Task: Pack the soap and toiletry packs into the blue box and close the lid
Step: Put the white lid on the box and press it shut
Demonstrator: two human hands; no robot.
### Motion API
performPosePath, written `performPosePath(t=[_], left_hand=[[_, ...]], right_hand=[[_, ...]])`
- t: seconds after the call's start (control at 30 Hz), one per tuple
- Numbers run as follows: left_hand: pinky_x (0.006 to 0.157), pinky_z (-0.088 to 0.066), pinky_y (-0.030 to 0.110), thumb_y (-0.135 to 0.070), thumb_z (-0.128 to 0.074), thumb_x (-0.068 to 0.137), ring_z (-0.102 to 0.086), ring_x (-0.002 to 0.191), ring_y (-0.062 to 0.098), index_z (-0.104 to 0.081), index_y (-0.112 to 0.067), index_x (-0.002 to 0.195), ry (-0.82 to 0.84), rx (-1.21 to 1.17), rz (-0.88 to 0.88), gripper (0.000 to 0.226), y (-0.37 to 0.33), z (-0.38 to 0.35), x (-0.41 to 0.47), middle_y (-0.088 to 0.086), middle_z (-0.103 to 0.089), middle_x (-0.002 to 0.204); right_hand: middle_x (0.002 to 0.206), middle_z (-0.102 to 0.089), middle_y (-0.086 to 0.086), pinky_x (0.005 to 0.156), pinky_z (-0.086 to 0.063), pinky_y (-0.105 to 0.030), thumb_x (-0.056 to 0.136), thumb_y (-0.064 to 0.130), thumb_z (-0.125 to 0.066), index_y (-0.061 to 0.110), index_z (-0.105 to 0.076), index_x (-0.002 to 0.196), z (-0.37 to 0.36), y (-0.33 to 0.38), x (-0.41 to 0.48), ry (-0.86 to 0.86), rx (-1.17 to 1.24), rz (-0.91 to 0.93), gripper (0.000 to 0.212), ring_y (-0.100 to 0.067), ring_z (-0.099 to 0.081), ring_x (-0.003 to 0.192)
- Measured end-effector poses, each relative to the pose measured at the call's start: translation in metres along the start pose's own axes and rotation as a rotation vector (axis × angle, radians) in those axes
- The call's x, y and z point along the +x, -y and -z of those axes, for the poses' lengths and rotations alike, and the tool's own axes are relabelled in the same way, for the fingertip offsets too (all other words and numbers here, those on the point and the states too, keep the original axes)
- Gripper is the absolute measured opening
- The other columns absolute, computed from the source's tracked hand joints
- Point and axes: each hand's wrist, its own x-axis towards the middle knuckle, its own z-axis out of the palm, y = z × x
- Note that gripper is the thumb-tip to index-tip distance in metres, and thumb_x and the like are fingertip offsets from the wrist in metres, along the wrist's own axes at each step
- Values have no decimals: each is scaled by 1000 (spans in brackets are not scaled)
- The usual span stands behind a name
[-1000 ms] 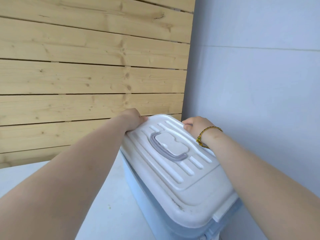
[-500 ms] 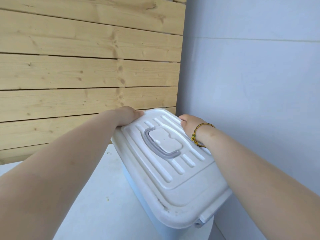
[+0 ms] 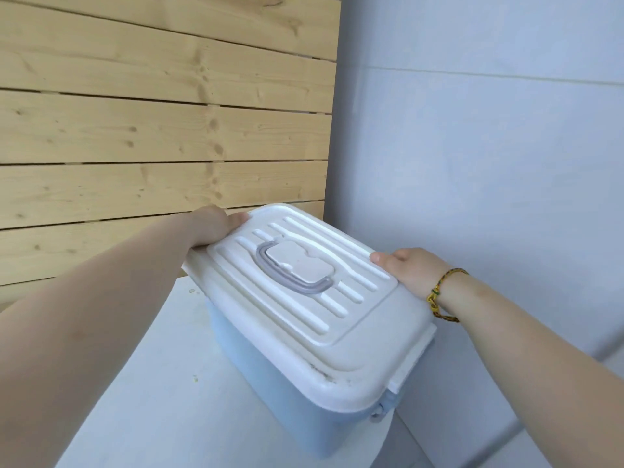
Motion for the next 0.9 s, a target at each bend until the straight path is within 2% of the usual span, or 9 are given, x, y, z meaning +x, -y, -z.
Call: performPosePath(t=[0.07,0.17,0.3,0.4,0.5,0.6,0.73,0.8,0.9], left_hand=[[102,-33,39,-51,-28,94,-47,122,34,-50,2,123,-35,-48,47,65,10,1,-12,19,-51,134],[103,-32,39,-45,-27,96,-46,123,37,-48,8,124,-111,-95,136,63,33,3,-37,24,-48,135],[102,-31,38,-39,-23,98,-45,123,39,-48,11,123,-179,-30,265,61,67,6,-76,29,-49,133],[106,-30,39,-39,-20,97,-42,127,36,-42,1,132,-196,113,267,57,76,10,-98,22,-46,139],[111,-20,42,-40,-25,96,-26,138,31,-22,-17,144,-268,329,134,54,68,15,-112,11,-28,152],[116,-7,35,-40,-32,95,-13,144,21,-18,-26,145,-289,292,-185,54,39,7,-126,1,-19,156],[118,4,35,-48,-29,93,-1,146,11,-13,-36,145,-76,266,-451,55,0,-27,-155,-10,-5,158],[118,3,39,-52,-26,92,2,146,13,-12,-39,144,-23,306,-442,55,-8,-38,-160,-11,-2,158],[118,1,44,-55,-24,92,0,146,16,-15,-42,143,-20,347,-381,54,-12,-39,-152,-9,-4,158]], right_hand=[[62,-37,-3,53,-26,-27,93,43,-44,13,-38,60,-4,4,5,-37,14,73,45,-18,-37,56],[55,-29,-1,49,-21,-26,91,41,-51,15,-32,52,-8,16,9,-39,17,169,50,-15,-30,50],[76,-50,-5,66,-36,-27,82,46,-60,4,-64,82,-18,40,17,-7,52,270,43,-20,-47,73],[95,-60,-3,81,-40,-28,80,48,-63,10,-65,92,-21,49,16,-20,58,289,40,-20,-55,92],[125,-58,-5,95,-39,-29,84,45,-58,14,-59,117,-25,48,6,-21,87,251,45,-21,-53,115],[145,-42,-9,104,-32,-26,92,33,-52,8,-37,139,-27,36,-10,-11,179,228,56,-23,-41,133],[153,-30,-10,111,-30,-33,87,35,-55,13,-26,144,-31,15,-29,-49,435,75,68,-25,-35,138],[139,-49,-11,99,-46,-42,68,47,-61,17,-44,126,-35,2,-38,-8,615,-50,68,-28,-51,124],[88,-63,-6,61,-50,-30,81,44,-59,13,-61,92,-46,-11,-57,135,835,-175,33,-22,-60,77]])
